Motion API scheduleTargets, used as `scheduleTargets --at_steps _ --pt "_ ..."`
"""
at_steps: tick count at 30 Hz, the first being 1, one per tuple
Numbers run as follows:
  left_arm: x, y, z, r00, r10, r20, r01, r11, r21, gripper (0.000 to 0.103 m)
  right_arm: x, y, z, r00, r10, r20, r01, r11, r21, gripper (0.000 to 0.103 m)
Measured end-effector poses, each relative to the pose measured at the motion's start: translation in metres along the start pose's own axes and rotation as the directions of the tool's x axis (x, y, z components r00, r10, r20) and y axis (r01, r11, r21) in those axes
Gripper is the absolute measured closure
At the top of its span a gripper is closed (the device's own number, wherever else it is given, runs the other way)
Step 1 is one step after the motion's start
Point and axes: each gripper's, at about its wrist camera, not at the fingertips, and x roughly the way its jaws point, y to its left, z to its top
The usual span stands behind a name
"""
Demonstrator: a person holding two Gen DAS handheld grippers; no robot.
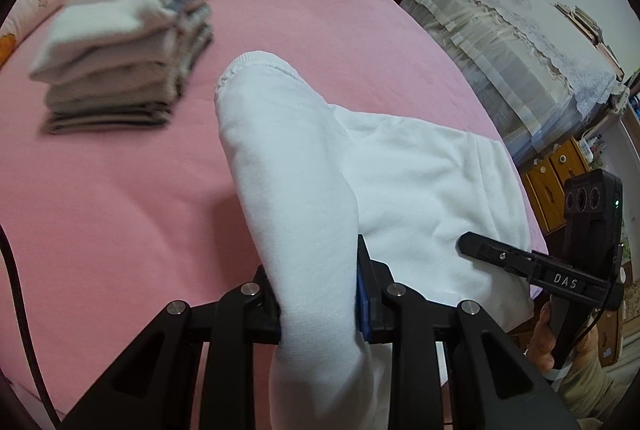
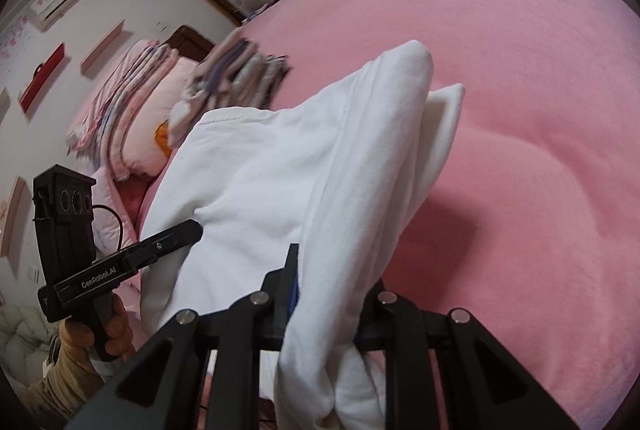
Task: Fold small clothes
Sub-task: 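Grasp the folded sweatshirt with both tools and lift it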
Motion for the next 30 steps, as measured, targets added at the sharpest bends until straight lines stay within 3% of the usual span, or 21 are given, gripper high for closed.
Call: scheduleTargets --at_steps 7,14,22,30 --pt "-0.074 0.076 0.075 0.995 0.07 0.069 -0.071 0.997 0.02 0.079 0.037 0.113 0.08 0.996 0.087 0.019 -0.085 0.989 -0.121 0.084" --pt "-0.107 0.176 0.192 0.992 0.068 0.111 -0.066 0.998 -0.023 0.079 0.096 0.194 0.192 0.986 0.147 0.074 -0.137 0.982 -0.129 0.084" --pt "-0.077 0.268 0.293 0.987 0.096 0.128 -0.086 0.993 -0.079 0.078 0.181 0.237 0.278 0.981 0.138 0.138 -0.128 0.989 -0.079 0.084" --pt "0.0 0.311 0.316 0.991 0.114 0.071 -0.101 0.982 -0.158 0.075 0.253 0.202 0.301 0.984 0.142 0.107 -0.151 0.986 0.076 0.084"
